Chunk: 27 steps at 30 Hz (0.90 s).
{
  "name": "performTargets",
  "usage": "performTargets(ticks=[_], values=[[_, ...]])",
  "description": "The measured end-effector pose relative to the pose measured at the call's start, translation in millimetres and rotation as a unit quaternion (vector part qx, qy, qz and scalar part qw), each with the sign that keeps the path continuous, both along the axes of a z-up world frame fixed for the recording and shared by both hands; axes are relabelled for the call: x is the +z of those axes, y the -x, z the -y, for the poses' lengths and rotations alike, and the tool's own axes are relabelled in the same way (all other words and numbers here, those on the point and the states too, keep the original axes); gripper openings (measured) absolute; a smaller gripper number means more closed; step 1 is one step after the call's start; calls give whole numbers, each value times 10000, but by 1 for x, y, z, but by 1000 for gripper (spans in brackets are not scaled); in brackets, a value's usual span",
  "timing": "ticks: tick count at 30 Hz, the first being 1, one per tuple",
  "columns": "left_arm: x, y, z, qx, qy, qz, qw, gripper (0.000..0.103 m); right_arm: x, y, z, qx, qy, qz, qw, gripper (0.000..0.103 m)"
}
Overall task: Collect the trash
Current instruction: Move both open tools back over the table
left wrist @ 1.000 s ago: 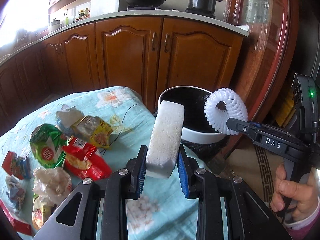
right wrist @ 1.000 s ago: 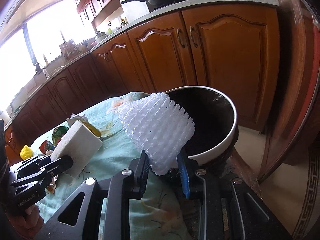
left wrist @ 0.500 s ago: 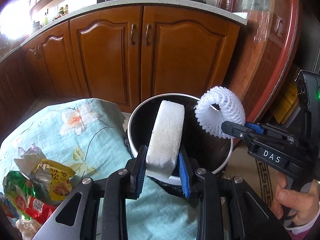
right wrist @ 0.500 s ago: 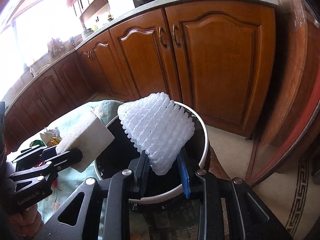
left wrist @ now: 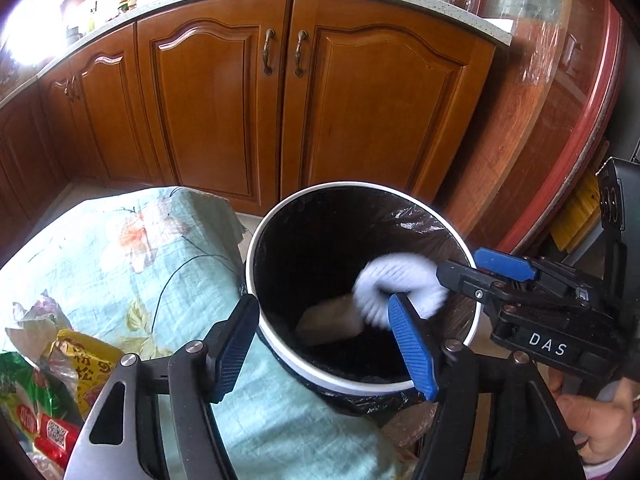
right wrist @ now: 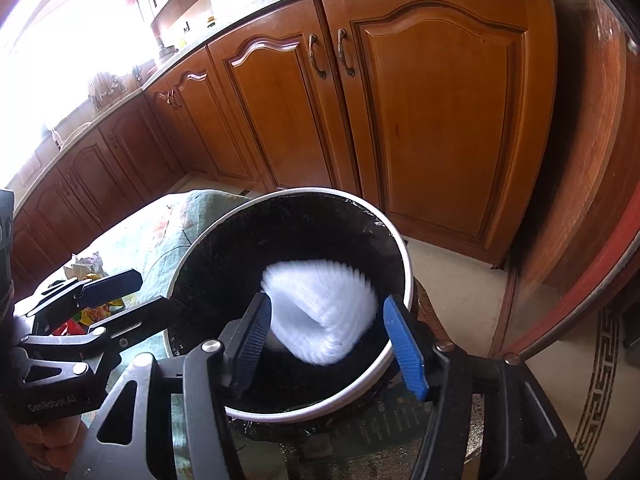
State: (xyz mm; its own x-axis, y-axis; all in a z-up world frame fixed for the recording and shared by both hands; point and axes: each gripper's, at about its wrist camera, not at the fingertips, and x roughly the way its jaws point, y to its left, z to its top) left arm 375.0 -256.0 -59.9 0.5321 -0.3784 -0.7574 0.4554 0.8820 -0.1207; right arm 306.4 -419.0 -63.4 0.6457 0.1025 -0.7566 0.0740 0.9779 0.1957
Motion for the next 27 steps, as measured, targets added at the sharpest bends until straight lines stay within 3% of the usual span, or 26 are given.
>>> performTargets(ticks=[4,8,12,19,27], values=[[3,12,-21,126,177,10,9998,67,2,10,0,-42,-165,65,9998,61],[-1,36,-44,297,417,59,9987,67,8,27,-8,-37,-399,270,9988,81],[-2,65,-70,536,589,155,9967,69,12,49,-23,38,-638,496,9967,88],[3,121,-122,920,651,375,9929,72,13,73,-55,254,-1045,677,9919,89],[11,175,-183,1605,692,564,9830,72,6,87,-103,676,-1262,518,9883,89]])
